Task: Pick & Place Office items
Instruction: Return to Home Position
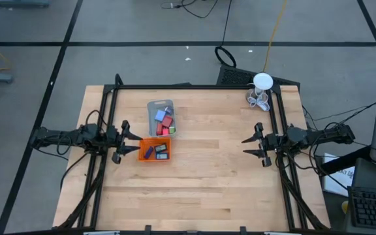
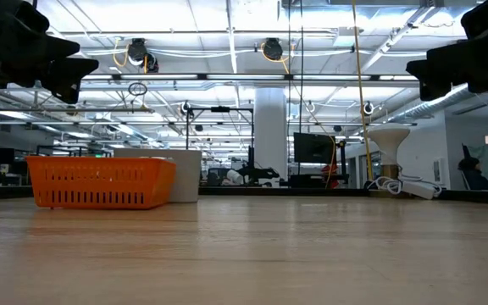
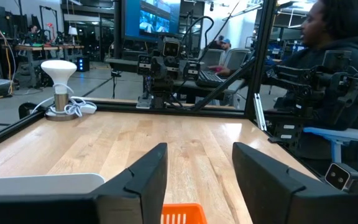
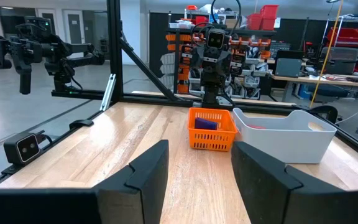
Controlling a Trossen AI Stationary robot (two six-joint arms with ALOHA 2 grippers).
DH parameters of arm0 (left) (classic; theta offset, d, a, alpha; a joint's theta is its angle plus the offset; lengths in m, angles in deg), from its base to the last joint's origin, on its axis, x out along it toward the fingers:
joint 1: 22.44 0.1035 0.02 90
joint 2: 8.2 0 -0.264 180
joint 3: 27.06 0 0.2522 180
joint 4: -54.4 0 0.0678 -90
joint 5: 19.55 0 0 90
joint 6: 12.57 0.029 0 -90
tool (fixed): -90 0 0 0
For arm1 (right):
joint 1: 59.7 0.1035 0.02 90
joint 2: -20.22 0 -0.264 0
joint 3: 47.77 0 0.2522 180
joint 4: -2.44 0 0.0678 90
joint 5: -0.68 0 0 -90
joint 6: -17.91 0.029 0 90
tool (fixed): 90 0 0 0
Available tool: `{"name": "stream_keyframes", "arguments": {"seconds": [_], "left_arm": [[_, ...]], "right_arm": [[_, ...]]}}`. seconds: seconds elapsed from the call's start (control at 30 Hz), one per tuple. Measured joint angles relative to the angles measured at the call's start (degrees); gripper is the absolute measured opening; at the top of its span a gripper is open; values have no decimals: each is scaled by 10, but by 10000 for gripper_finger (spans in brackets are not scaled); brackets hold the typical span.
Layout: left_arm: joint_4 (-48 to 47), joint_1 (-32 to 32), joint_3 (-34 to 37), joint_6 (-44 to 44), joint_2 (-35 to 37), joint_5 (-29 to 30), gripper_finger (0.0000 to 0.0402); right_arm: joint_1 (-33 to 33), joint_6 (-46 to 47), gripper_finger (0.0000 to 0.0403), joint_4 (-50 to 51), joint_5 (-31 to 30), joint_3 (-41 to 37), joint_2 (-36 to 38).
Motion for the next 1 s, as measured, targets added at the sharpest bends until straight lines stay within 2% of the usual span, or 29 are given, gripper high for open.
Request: {"name": "stream_keyframes", "arguments": {"seconds": [0.57, 1.0], "left_arm": [[0, 0, 0, 0, 0, 0, 220], [0, 0, 0, 0, 0, 0, 195]], "right_arm": [[0, 0, 167, 0, 0, 0, 0], [0, 0, 165, 0, 0, 0, 0]]}}
